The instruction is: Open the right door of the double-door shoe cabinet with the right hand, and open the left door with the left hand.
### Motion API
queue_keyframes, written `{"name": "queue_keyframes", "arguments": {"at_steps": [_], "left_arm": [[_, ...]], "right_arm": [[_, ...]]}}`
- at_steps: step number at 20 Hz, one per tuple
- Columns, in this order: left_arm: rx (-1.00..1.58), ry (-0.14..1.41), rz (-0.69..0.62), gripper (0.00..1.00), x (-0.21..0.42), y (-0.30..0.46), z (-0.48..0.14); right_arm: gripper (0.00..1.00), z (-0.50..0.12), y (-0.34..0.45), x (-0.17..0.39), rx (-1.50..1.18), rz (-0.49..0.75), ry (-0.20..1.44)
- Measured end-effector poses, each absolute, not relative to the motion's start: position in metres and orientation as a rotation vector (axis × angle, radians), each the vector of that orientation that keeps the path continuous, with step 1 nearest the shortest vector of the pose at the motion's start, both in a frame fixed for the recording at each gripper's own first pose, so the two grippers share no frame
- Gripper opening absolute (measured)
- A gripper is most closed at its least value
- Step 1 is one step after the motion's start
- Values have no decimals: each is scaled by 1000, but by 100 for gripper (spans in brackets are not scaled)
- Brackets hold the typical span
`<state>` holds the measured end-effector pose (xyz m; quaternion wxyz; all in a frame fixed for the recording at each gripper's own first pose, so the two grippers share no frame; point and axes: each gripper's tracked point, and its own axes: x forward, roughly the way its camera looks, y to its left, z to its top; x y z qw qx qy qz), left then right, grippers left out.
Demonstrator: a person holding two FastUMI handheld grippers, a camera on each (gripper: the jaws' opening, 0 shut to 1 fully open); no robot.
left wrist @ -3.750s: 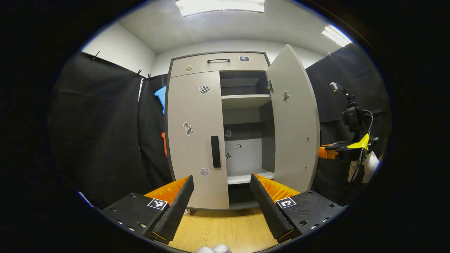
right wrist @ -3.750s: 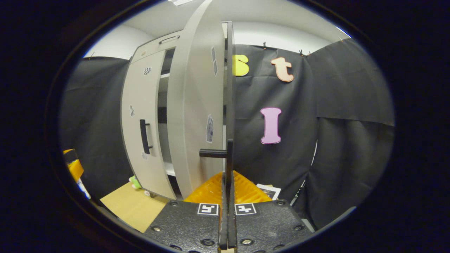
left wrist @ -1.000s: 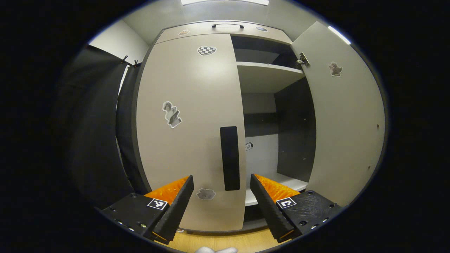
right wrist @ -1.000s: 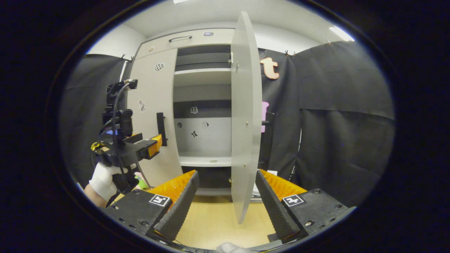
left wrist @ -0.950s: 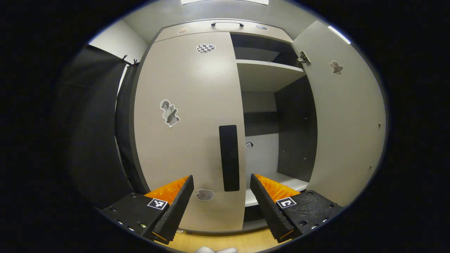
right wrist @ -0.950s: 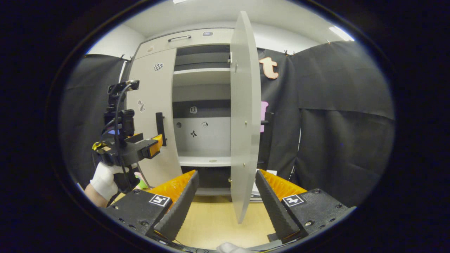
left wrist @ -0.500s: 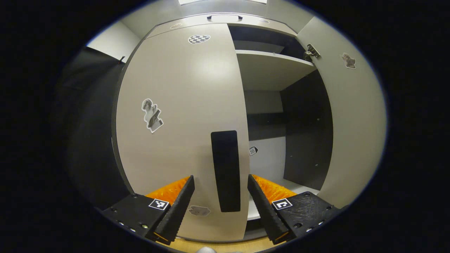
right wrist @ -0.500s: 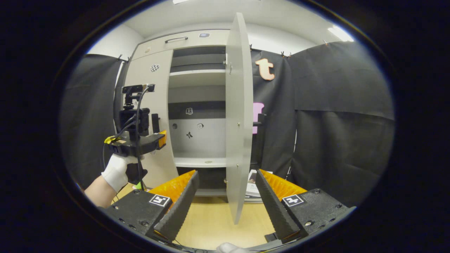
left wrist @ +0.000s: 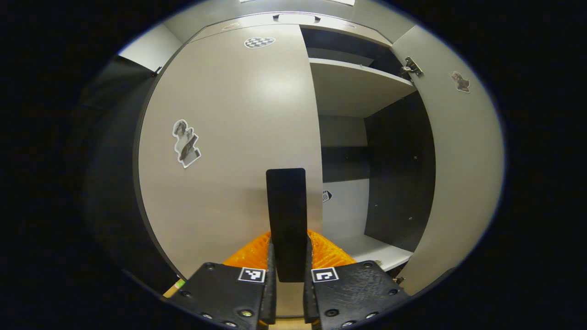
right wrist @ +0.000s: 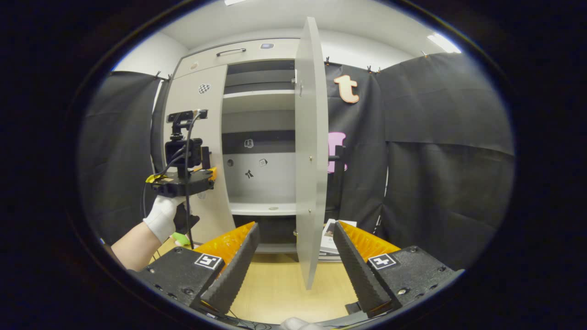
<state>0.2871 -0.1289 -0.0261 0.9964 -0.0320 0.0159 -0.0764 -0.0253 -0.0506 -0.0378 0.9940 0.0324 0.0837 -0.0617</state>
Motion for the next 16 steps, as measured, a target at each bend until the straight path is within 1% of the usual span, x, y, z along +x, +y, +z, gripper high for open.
{"name": "queue_keyframes", "arguments": {"at_steps": [1,2,3,4,10,16], "left_arm": [[-60,41,-147,12,285,-129,-26],[-63,36,-146,13,288,-129,-25],[-65,41,-149,8,290,-130,-29],[-64,43,-155,5,286,-129,-27],[-31,33,-187,5,264,-125,-24],[-43,42,-225,5,231,-110,-30]], "right_arm": [[100,-37,-49,-28,64,-118,167],[100,-36,-48,-30,64,-113,164],[100,-34,-47,-32,64,-108,160],[100,-32,-46,-35,64,-104,155],[100,-28,-45,-38,69,-81,142],[100,-34,-25,-58,73,-36,143]]}}
